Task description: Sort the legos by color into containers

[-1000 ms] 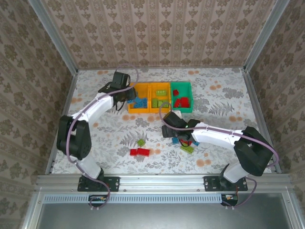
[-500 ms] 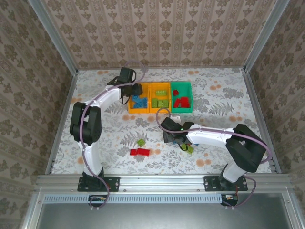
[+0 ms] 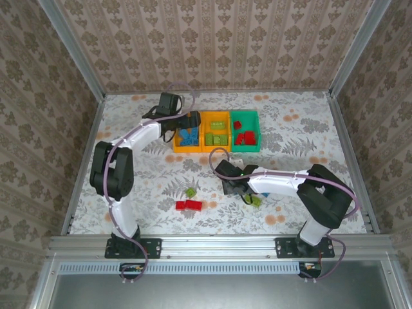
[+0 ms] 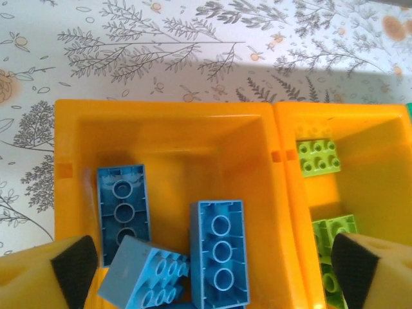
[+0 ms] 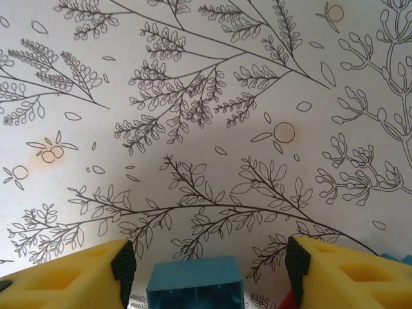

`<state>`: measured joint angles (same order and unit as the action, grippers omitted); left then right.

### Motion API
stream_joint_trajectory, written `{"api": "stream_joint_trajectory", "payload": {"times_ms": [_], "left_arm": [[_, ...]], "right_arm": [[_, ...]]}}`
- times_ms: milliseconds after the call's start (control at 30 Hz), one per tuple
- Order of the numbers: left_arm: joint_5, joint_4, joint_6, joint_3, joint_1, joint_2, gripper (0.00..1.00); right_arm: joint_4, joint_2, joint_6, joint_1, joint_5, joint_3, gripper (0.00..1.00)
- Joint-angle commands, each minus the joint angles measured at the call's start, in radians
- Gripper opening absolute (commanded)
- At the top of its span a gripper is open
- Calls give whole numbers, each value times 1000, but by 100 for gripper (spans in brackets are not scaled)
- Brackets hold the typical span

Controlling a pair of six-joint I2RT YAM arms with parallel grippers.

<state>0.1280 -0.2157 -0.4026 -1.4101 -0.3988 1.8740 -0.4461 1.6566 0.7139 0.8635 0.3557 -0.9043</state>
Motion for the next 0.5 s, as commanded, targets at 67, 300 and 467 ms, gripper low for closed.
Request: {"api": "stream_joint_trajectory", "payload": {"times_ms": [67, 300, 467], "left_arm": [[32, 65, -5, 60, -15, -91, 100], [16, 62, -21, 111, -26, -158, 100], [-7, 108, -6, 184, -40, -215, 100]], "right_arm": [[-36, 18, 6, 8, -5, -1, 63], [-33, 29, 19, 8, -17, 6, 61], [-32, 34, 16, 7, -26, 8, 57]]}}
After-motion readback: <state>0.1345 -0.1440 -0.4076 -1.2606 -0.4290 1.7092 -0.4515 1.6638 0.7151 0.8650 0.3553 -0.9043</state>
